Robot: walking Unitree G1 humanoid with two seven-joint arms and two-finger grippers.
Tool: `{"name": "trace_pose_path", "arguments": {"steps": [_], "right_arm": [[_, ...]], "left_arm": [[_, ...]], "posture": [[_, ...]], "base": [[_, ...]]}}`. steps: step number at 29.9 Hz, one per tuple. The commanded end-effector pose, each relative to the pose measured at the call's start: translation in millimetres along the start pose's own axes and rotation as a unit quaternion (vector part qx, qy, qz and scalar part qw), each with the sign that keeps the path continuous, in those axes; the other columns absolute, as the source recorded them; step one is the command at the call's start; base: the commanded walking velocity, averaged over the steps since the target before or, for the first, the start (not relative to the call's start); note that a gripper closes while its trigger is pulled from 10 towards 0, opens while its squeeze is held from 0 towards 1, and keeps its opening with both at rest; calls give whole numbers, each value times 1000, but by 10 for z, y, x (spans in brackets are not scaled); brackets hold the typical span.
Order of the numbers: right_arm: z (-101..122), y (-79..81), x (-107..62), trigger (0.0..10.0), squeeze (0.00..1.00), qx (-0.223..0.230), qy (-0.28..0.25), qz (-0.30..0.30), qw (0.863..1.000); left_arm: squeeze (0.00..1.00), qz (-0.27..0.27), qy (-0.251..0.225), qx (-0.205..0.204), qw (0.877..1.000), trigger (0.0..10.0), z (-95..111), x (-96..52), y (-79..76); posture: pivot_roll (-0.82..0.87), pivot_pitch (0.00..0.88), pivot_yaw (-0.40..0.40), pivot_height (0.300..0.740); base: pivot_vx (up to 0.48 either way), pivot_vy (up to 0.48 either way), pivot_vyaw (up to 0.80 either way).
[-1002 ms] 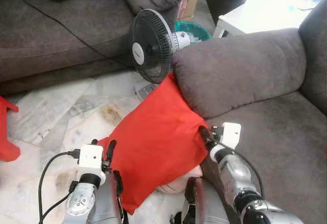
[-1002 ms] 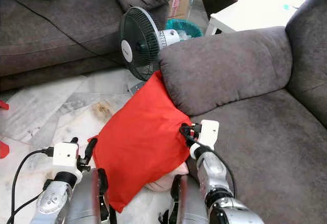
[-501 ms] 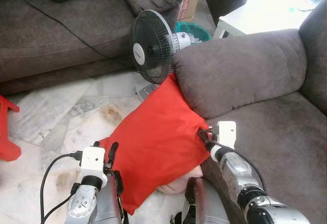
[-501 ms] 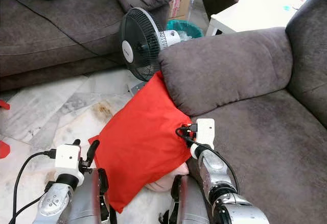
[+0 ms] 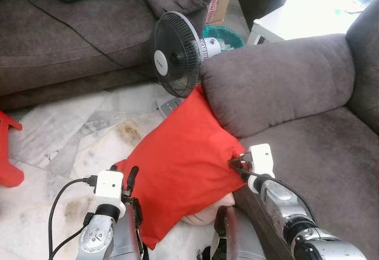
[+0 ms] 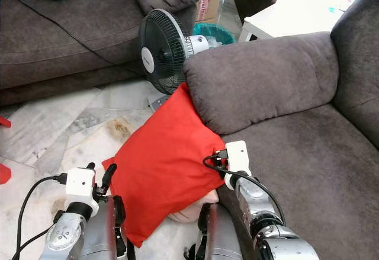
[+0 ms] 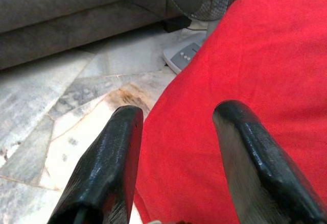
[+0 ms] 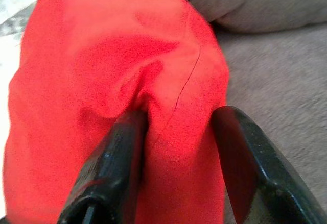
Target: Move the pillow to the sofa from floor
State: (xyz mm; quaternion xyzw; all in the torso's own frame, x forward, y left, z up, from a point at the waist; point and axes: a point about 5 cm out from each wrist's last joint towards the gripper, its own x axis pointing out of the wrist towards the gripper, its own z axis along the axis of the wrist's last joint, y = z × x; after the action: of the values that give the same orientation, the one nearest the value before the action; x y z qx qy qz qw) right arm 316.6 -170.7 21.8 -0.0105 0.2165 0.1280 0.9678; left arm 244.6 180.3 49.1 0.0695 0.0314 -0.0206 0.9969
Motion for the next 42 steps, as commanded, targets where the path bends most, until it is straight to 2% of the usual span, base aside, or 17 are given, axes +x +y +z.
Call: {"name": "trace_pose_path", "arguments": {"steps": [1,7,9,13,18,24,25,26,27,29,32,34,37,42], "right_arm": [[-143,-63,-59,10000,0,7,32,-3,999],[-98,-82,-55,10000,0,30,27,18,999],[-74,-96,-56,10000,1000,33,27,29,999],[-47,-127,-60,10000,1000,29,28,34,999],[38,-245,-84,10000,1000,42,8,26,999],[160,-455,-128,10000,1000,79,-27,-29,996],[171,-480,-133,10000,906,84,-30,-36,995],[186,-504,-140,10000,690,90,-34,-40,995],[189,-508,-141,10000,35,89,-34,-40,995],[188,-509,-143,10000,0,88,-34,-38,995],[142,-452,-147,10000,0,84,-19,11,996],[137,-443,-147,10000,0,85,-18,17,996],[42,-381,-159,10000,0,61,14,54,997],[-20,-325,-168,10000,0,77,26,85,993]], "left_arm": [[0,-10,17,4,1000,10000,-68,-29,-40],[0,-12,16,2,1000,10000,-72,-11,-50],[0,-12,16,2,1000,10000,-72,-3,-44],[0,-12,16,3,1000,10000,-73,7,-36],[0,-13,15,4,1000,10000,-71,26,-28],[0,-15,16,4,1000,10000,-81,35,-42],[0,-16,16,4,1000,10000,-83,38,-44],[0,-16,16,4,1000,10000,-83,44,-48],[0,-17,16,4,1000,10000,-84,47,-49],[0,-17,16,4,1000,10000,-84,52,-48],[0,-17,16,4,1000,10000,-83,62,-48],[0,-17,16,4,1000,10000,-84,62,-48],[0,-17,16,4,1000,10000,-89,65,-49],[0,-18,17,3,1000,10000,-95,67,-59]], "posture": [[193,155,-150,571],[189,151,-145,571],[188,151,-144,571],[183,148,-141,571],[180,147,-138,571],[174,145,-134,571],[171,144,-134,571],[171,143,-133,571],[171,142,-133,571],[170,141,-133,571],[169,139,-133,571],[169,139,-133,571],[167,137,-134,571],[166,135,-135,571]], "base": [[0,0,0],[0,0,0],[0,0,0],[0,0,0],[0,0,0],[0,0,0],[0,0,0],[0,0,0],[0,0,0],[0,0,0],[0,0,0],[0,0,0],[0,0,0],[0,0,0]]}}
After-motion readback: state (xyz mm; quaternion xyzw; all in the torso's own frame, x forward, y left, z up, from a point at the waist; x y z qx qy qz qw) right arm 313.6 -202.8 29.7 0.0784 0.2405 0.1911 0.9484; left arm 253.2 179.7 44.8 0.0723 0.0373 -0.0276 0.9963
